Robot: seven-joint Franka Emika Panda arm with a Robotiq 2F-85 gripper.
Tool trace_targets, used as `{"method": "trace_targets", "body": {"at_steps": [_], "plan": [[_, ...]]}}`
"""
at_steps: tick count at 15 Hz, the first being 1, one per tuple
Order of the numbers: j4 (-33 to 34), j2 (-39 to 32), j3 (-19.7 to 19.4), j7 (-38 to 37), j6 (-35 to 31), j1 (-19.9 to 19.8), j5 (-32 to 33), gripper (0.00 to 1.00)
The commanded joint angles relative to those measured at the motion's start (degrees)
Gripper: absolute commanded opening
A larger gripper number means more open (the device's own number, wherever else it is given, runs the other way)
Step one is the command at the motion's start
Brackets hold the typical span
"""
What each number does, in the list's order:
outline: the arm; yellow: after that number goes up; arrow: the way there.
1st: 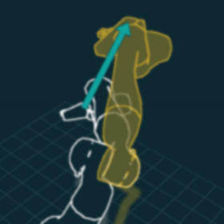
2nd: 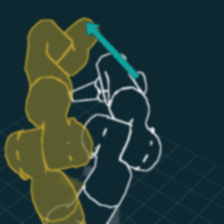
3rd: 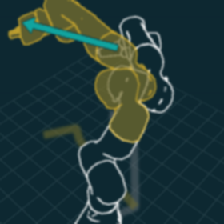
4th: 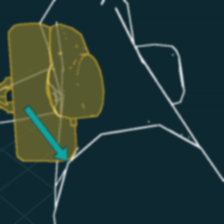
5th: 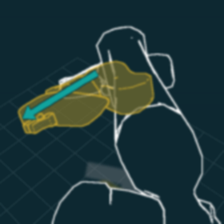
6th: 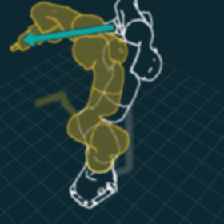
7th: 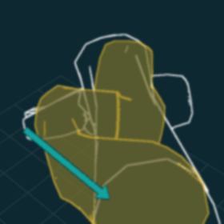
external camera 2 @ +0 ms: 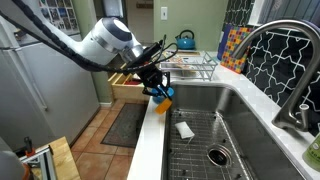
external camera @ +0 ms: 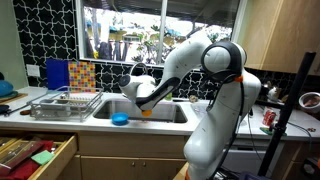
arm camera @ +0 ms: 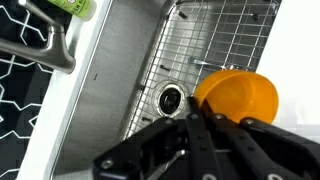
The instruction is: Turn the orange bowl upside down on the kitchen counter
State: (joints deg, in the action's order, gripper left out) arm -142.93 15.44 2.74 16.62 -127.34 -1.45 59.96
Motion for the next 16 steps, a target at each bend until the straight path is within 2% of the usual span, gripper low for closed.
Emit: {"method": "trace_targets", "body": {"at_steps": [1,2,6,11,16], "plan": [[0.1,0.0,-1.3,-0.1,0.4,1.3,0.2,0.04],[0.1,0.0,-1.3,-0.1,0.4,1.4,0.2,0.02],[-4.4,1.3,1.5,-4.9,-0.1,2.9,11.6,0.02],[-10.2,2.2,4.0,-15.2,1.3,5.9,26.1,0.02],[-14.3,2.6,5.2,-26.1,6.6,8.4,36.4,0.02]]}}
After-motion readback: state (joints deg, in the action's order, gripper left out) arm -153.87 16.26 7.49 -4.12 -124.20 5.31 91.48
